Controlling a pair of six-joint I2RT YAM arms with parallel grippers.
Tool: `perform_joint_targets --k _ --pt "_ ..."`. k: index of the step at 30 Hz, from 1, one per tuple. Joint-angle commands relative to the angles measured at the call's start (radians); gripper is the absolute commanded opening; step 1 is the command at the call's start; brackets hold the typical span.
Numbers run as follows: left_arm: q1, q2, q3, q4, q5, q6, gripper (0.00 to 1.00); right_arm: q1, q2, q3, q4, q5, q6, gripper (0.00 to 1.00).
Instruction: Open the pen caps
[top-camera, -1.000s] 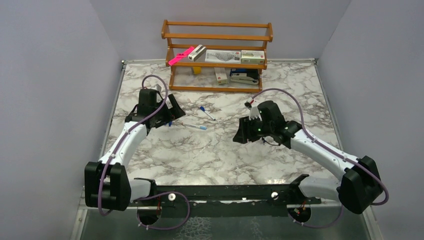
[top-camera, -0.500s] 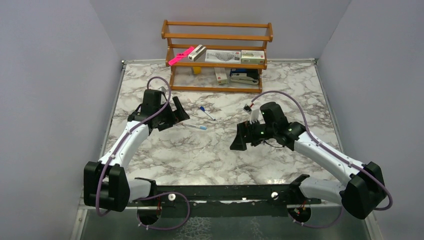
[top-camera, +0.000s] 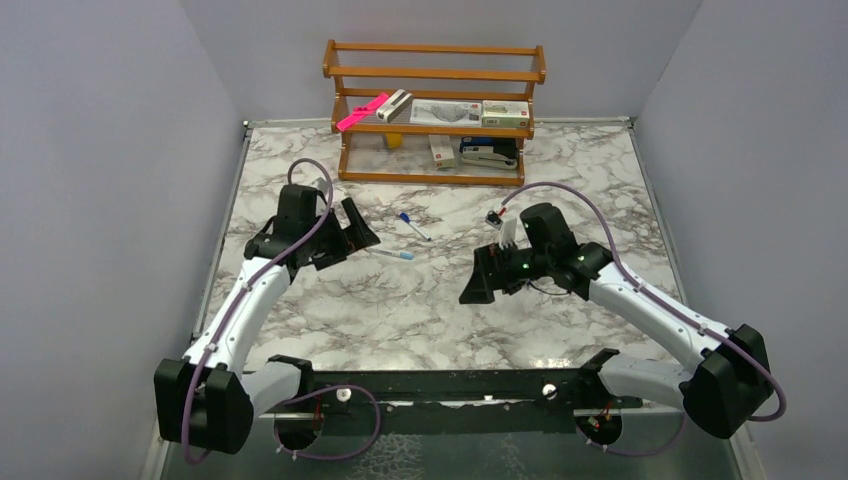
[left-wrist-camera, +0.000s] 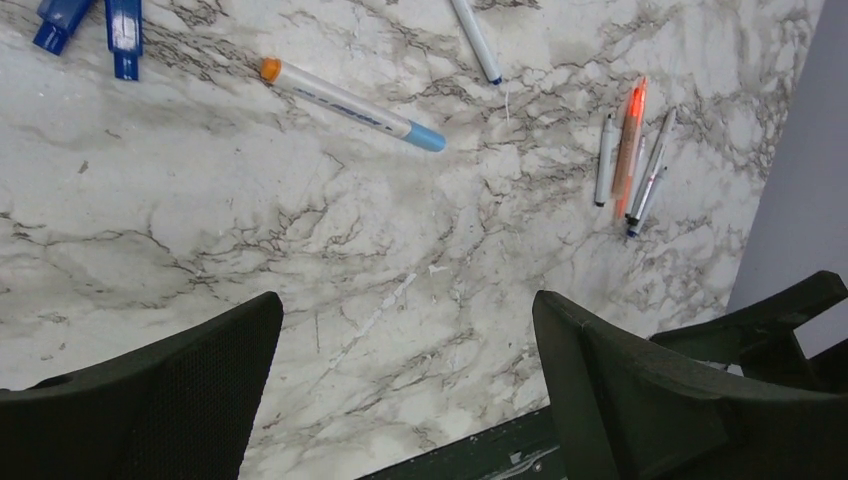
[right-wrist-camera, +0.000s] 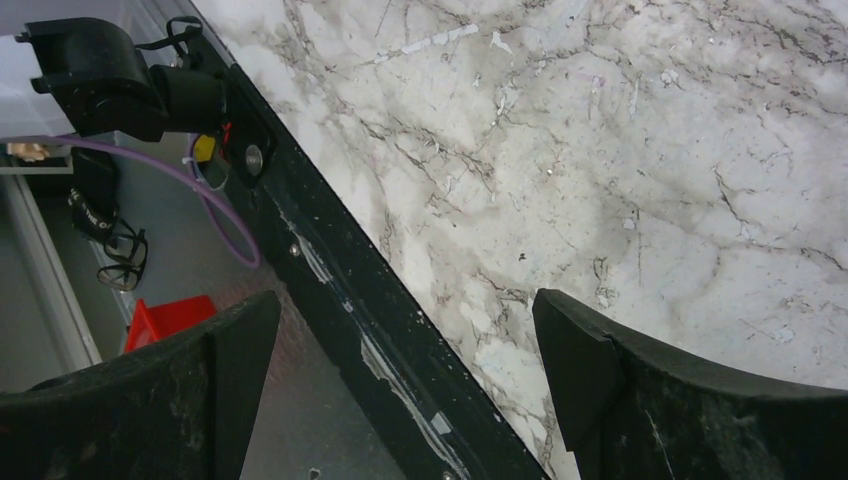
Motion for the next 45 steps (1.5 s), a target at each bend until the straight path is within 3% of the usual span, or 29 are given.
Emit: perform_joint_targets --k 1,7,15,23,28,38,45 --pt "-0.016 -0.069 -0.053 -0.035 0.095 -0.017 0.99 0.009 -0.008 0.032 -0.040 -0.046 0.007 1.00" --pt "-0.047 -0.174 -0.107 -0.123 0.160 0.001 0.99 0.009 0.010 0.025 -0.067 -0.028 -0.008 1.00" --pt "-0.053 -0.382 -0.107 -0.280 0.219 0.045 0.99 0.008 0.032 0.087 -0.112 0.114 0.007 1.00" --pt "-0.068 -0.534 -0.179 -0.279 0.274 0.061 0.99 0.009 0.112 0.161 -0.132 0.130 0.140 1.00" --pt "-0.082 -0.595 -0.190 -0.278 0.278 0.046 0.99 0.009 0.183 0.272 -0.240 0.120 0.167 1.00" --pt "-0.104 -0.623 -0.241 -0.215 0.274 0.021 0.99 0.009 0.153 0.283 -0.361 0.140 0.207 1.00" --pt "-0.103 -0.626 -0.282 -0.168 0.244 0.038 0.99 0.009 0.193 0.305 -0.348 0.111 0.223 1.00"
